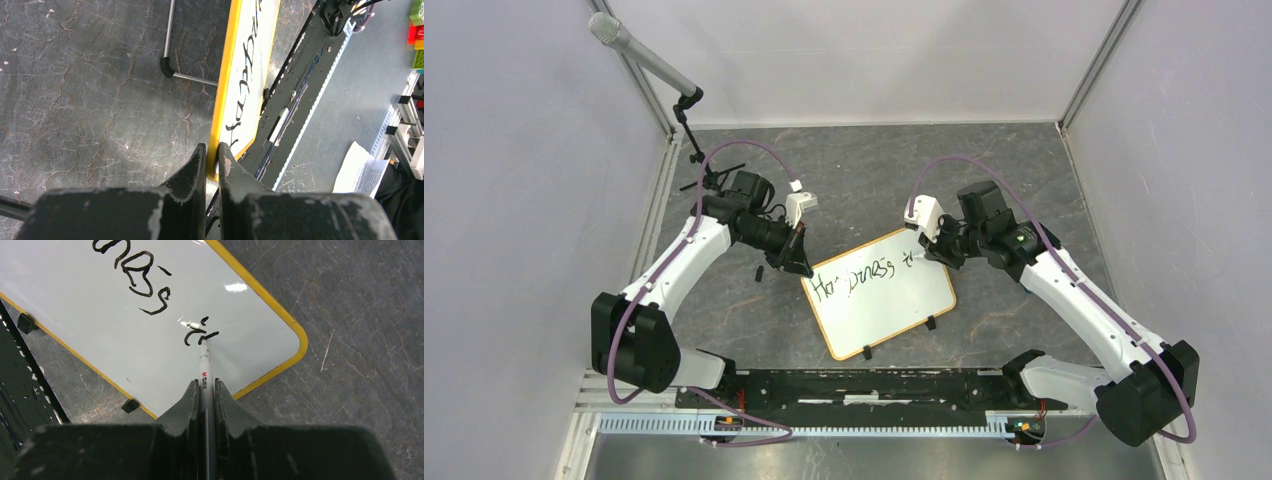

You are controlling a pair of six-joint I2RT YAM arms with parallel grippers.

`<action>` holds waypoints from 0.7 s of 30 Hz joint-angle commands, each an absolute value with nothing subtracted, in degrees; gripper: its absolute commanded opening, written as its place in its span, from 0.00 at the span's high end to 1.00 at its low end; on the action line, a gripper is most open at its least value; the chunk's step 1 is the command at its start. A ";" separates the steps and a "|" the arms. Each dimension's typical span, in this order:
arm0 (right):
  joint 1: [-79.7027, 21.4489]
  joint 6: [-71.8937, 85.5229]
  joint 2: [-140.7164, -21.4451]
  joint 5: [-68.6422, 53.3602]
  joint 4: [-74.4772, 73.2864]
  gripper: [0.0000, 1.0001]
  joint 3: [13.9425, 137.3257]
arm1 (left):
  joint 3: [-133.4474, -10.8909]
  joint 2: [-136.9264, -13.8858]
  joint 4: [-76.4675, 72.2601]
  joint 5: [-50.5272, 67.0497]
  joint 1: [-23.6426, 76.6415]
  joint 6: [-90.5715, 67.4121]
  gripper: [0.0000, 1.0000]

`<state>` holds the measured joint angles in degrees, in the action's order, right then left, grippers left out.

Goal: Write a sentence on the whiteboard

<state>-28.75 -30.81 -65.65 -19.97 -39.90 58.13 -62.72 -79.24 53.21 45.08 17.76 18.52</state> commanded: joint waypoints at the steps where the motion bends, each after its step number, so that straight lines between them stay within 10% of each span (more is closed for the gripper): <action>1: -28.40 -30.51 -66.34 -16.93 -36.07 1.00 60.73 | -60.47 -81.04 54.59 42.10 19.86 18.98 0.98; 21: -25.86 -33.19 -64.49 -17.28 -39.64 1.00 57.31 | -60.64 -81.32 54.65 42.01 19.86 18.94 0.98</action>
<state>-26.44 -31.62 -65.47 -18.37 -39.51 59.02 -62.72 -79.46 53.17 45.08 17.76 18.52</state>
